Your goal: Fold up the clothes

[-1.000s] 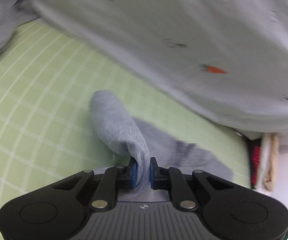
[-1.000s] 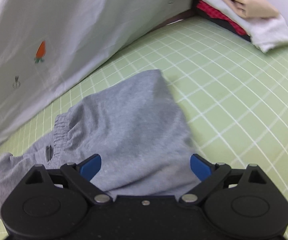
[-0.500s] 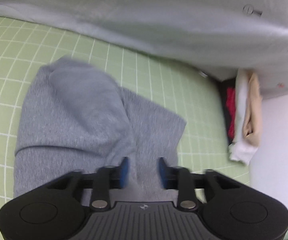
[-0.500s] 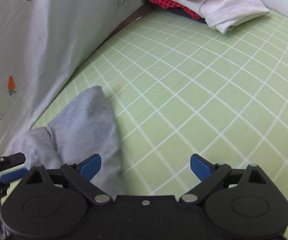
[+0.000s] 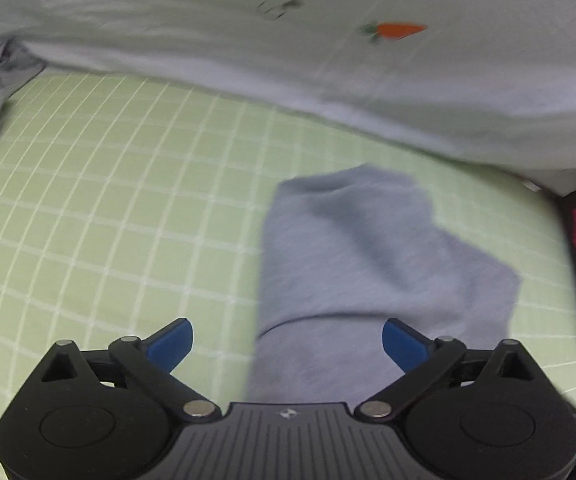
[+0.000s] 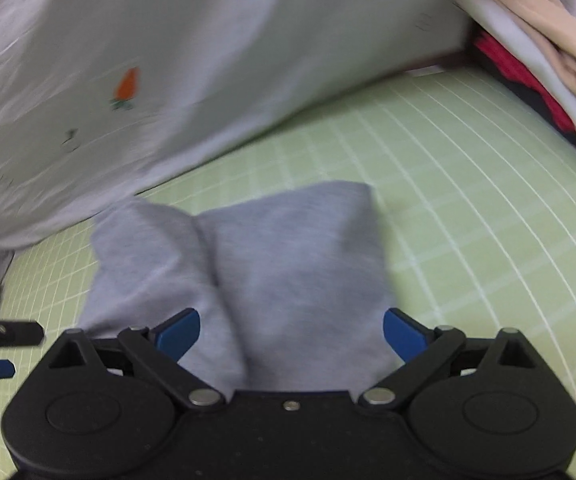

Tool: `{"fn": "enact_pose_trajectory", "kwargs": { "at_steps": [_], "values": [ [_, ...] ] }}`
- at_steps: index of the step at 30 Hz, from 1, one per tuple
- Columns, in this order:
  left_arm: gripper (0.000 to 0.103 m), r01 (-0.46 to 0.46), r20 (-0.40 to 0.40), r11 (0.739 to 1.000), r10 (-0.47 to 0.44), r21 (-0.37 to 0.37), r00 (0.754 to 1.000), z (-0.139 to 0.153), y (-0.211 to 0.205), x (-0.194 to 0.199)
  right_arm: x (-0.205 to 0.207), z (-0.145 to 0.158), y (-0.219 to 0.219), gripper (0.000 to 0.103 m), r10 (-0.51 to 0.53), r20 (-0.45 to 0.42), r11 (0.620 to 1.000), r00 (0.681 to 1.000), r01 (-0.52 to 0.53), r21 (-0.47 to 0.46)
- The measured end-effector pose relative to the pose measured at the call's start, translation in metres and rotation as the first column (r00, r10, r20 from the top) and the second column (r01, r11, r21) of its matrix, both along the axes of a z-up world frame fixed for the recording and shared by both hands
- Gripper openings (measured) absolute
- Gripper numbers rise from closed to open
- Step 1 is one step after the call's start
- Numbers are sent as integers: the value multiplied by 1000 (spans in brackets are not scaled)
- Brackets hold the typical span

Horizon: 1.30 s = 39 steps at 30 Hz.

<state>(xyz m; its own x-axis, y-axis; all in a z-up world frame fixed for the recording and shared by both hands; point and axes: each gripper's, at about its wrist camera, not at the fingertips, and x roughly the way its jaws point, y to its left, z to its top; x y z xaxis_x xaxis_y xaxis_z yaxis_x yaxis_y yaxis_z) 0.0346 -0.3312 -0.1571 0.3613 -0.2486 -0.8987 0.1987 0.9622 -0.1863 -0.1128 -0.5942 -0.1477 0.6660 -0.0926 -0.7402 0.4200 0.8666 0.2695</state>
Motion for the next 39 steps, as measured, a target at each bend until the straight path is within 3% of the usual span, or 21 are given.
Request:
{"fn": "enact_pose_trajectory", "kwargs": {
  "at_steps": [11,14,23,31,34,36,39],
  "values": [
    [100,127,-18,988,-126,88,992,-32,-4,10,49,6,34,97,137,-34,988,990,-139,-64],
    [100,186,-22,978,-185,90,982,-40,-9,14,63,1,41,95,183,-57,980,982,-186,-66],
    [103,188,-46,982,-186,35,981,-57,-7,23,84,-7,48,95,245,-81,967,966,-249,-52],
    [103,113,-100,993,-116,-38,988,-68,4,26,88,-15,48,63,281,-68,960,957,-279,39],
    [103,115,-99,992,-119,-47,988,-69,5,25,84,-13,51,43,294,-59,956,954,-292,43],
    [103,119,-96,992,-123,-47,988,-69,6,24,82,-11,52,24,297,-51,955,954,-295,39],
    [103,127,-96,991,-131,-42,987,-69,5,25,80,-8,55,16,299,-43,954,953,-298,29]
  ]
}}
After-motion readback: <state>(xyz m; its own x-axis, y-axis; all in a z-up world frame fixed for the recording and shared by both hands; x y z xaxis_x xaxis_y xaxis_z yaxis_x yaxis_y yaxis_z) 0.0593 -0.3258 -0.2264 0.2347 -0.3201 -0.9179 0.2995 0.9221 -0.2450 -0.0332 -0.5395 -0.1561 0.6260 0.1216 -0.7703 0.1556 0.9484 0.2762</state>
